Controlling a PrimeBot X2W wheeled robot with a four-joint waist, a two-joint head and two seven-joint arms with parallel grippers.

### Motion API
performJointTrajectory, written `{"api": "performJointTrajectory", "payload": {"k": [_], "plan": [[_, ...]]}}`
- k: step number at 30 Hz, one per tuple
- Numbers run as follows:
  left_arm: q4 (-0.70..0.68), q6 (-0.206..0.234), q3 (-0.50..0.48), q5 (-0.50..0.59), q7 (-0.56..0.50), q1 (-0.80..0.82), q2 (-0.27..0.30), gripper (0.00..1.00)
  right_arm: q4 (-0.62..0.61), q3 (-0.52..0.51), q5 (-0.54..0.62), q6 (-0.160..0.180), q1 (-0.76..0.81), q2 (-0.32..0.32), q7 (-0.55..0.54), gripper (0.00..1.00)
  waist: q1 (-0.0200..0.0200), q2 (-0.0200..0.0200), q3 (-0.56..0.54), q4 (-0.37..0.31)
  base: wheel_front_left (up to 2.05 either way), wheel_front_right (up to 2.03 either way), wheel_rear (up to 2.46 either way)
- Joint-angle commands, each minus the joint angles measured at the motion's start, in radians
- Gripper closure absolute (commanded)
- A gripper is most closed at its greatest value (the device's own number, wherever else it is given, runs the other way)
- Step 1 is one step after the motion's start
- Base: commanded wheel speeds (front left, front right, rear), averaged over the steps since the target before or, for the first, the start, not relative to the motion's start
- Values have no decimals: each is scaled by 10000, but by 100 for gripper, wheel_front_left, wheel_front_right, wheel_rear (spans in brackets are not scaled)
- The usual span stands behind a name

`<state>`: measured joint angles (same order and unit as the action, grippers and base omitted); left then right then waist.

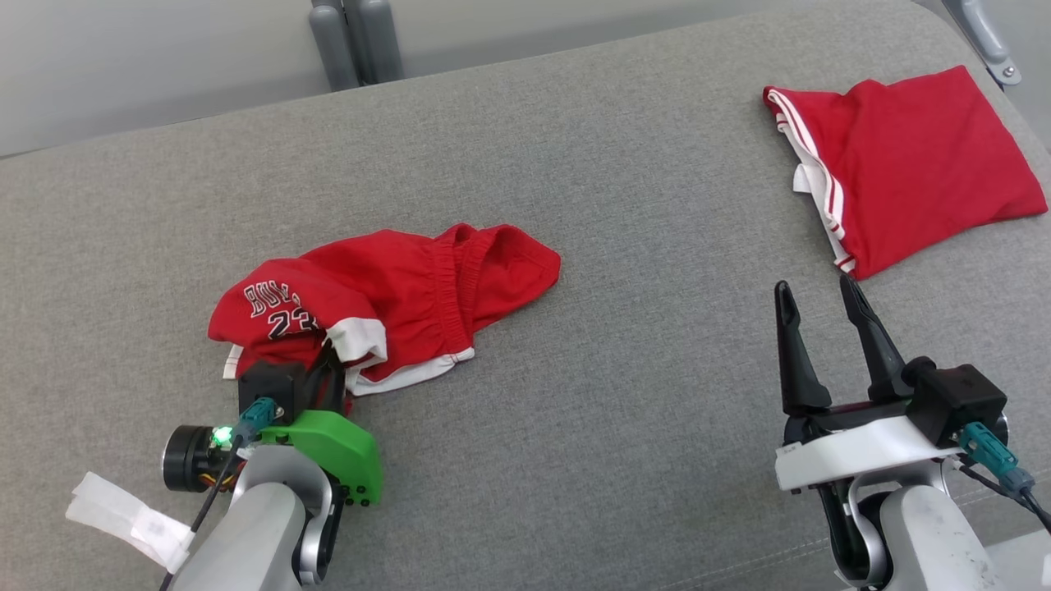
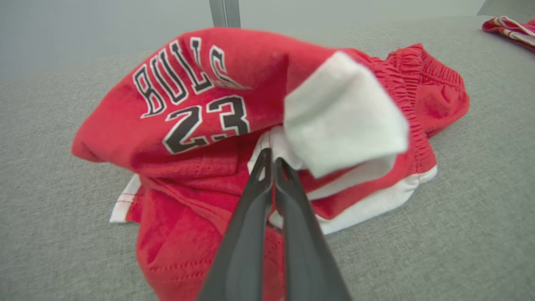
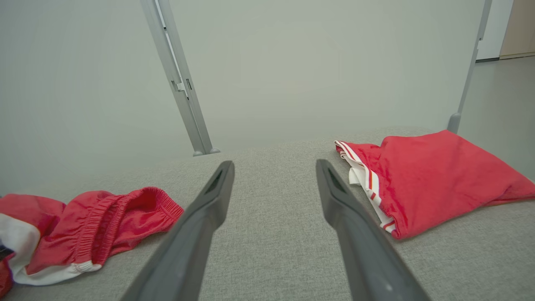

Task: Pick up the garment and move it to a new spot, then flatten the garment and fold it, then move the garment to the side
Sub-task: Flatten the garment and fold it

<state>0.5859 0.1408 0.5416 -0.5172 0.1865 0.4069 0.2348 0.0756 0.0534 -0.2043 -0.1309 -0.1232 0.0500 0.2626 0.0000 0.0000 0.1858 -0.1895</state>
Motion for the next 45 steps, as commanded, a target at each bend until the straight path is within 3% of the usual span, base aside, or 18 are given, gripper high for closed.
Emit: {"api": "performJointTrajectory", "payload": {"k": [1, 10, 17, 18, 22, 31, 32, 33, 34, 35, 36, 45], "plan": [[38, -23, -4, -20, 90, 146, 51, 100, 17, -13, 53, 4, 99, 12, 28, 0, 0, 0, -12, 16, 0, 0, 0], [-950, 421, -235, 147, 326, -530, 805, 100, -21, -199, -9, 4, 202, 12, 28, 0, 0, 0, -160, 375, 0, 0, 0], [-2574, 1215, -495, 354, -276, -1489, 1941, 100, -10, -153, -65, 4, 217, 13, 28, 0, 0, 0, -244, 733, 0, 0, 0], [-2901, 1480, -537, 461, -551, -1757, 2256, 100, 4, -129, -82, 4, 188, 13, 28, 0, 0, 0, -237, 777, 0, 0, 0], [-3154, 1978, -605, 698, -1045, -2172, 2884, 100, 53, -84, -117, 4, 83, 13, 28, 0, 0, 0, -186, 780, 0, 0, 0], [-2600, 2571, -884, 616, -842, -2494, 2939, 100, 128, -8, -151, 4, -23, 12, 28, 0, 0, 0, -86, 592, 0, 0, 0], [-2446, 2650, -951, 595, -687, -2491, 2874, 94, 134, -9, -150, 4, -26, 13, 28, 0, 0, 0, -82, 574, 0, 0, 0], [-2334, 2711, -1027, 564, -535, -2475, 2817, 78, 135, -12, -149, 4, -26, 12, 28, 0, 0, 0, -77, 563, 0, 0, 0], [-2179, 2779, -1099, 545, -347, -2469, 2748, 53, 138, -26, -148, 4, -29, 12, 28, 0, 0, 0, -75, 554, 0, 0, 0], [-2076, 2828, -1155, 513, -182, -2456, 2689, 8, 141, -42, -144, 4, -29, 13, 28, 0, 0, 0, -77, 554, 0, 0, 0], [-1956, 2885, -1232, 466, -14, -2435, 2625, 0, 148, -59, -137, 4, -31, 12, 28, 0, 0, 0, -80, 563, 0, 0, 0], [-1582, 2991, -1747, 363, 660, -2490, 2380, 0, 207, -102, -101, 4, 49, 12, 28, 0, 0, 0, -230, 826, 0, 0, 0]]}}
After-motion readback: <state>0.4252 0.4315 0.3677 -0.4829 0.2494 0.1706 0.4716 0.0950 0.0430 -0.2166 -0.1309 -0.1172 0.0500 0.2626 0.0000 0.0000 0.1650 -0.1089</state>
